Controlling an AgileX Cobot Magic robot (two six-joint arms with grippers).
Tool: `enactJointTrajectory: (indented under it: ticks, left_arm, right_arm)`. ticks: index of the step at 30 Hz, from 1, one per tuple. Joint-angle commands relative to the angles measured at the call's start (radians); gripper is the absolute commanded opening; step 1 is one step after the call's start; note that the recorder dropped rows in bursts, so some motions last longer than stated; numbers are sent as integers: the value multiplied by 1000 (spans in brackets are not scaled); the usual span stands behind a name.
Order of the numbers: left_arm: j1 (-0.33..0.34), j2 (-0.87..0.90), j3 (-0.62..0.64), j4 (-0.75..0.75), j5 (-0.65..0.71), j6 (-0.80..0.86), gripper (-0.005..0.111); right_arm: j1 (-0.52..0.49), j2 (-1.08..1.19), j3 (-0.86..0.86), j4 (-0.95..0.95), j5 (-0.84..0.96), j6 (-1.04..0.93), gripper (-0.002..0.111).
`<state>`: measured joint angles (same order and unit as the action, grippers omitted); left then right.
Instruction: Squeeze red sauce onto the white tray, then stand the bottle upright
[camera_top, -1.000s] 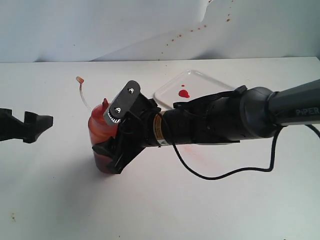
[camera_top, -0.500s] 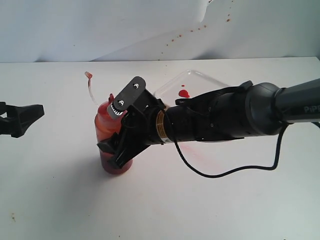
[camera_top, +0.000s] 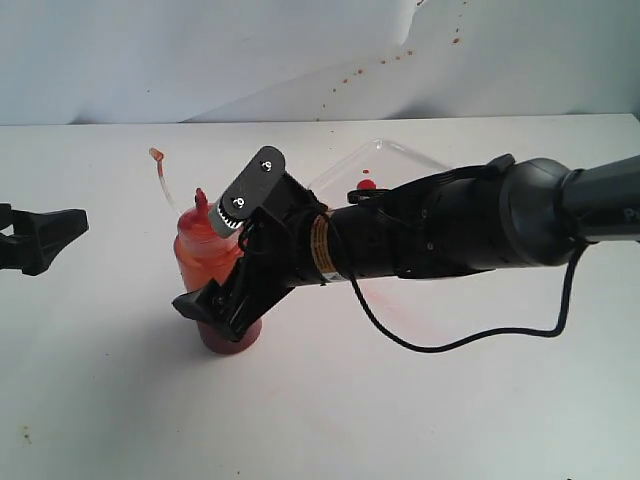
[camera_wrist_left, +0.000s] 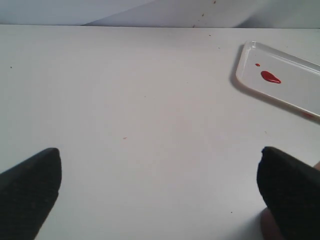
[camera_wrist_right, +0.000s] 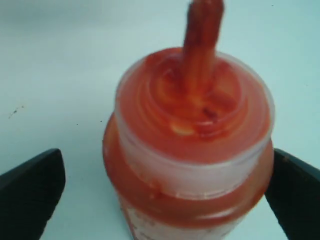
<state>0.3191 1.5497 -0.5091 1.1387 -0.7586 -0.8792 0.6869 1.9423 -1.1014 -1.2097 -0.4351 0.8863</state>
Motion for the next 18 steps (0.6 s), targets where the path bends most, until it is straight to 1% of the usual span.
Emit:
enactJointTrajectory:
  ticks: [1,5,7,9,11,14,17,18]
  left_arm:
    - [2,-8,6,-9,-17,2,99]
    - [2,-8,6,-5,-30,2,99]
    - [2,-8,6,-5,-30,2,99]
    - [2,-8,6,-5,-30,2,99]
    - [2,-8,6,-5,-54,-3,99]
    - [2,-8,6,-5,-123,-3,99]
    - [2,-8,6,1,-158,-3,99]
    - [2,-8,6,1,-158,-3,99]
  right_arm:
    - [2,-71,-1,-182,-5,162,100]
    - [2,-143,-1,-413,-5,373,99]
    - [2,-187,-1,-535,-5,518,99]
    - [2,-231,10,-535,-5,560,97]
    - [2,-274,26,-535,-10,558,93]
    - [2,-336,43,-535,4,558,83]
    - [2,-403,60,-535,52,558,65]
    - [2,-425,70,-535,83,561,56]
